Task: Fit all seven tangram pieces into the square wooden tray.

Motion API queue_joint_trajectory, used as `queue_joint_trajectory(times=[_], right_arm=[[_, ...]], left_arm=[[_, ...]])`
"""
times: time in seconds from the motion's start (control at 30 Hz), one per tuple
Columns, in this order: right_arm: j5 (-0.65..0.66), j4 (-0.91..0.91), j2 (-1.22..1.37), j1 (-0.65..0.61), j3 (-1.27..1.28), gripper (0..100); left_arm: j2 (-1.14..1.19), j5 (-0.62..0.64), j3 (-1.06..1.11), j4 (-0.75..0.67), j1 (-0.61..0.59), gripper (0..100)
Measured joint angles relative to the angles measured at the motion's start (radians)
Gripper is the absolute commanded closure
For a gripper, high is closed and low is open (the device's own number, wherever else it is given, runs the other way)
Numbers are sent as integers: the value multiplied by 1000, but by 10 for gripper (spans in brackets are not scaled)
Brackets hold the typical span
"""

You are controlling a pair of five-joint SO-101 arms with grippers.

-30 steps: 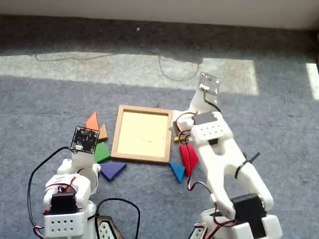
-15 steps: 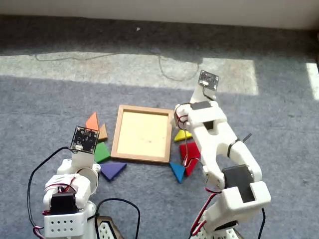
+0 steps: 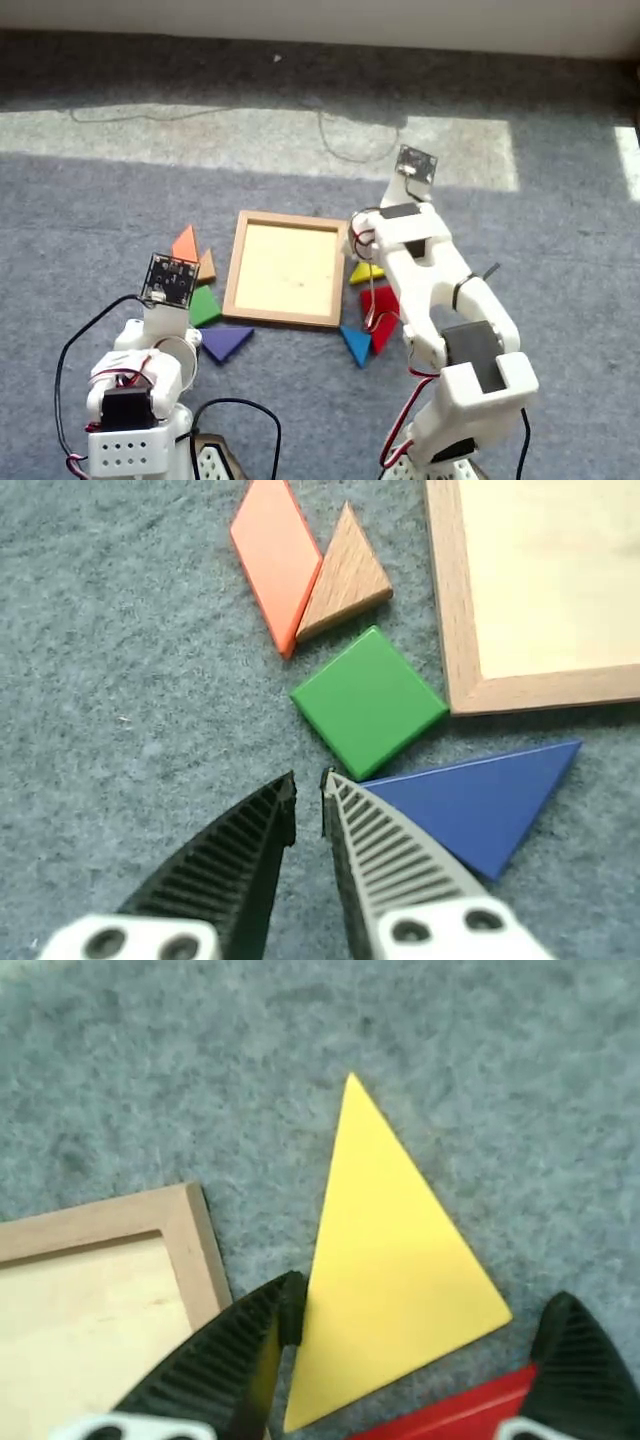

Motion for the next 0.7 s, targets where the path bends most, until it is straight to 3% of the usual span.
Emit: queue_joint_trajectory(times=[0.23,0.43,0.7], right_arm=[[0,0,0,0,0,659],[0,2,0,9,0,785],[0,-34,-2,11,0,790]], left_arm=[[0,0,0,0,0,919],[0,0,0,0,0,919],[0,0,0,0,0,919]])
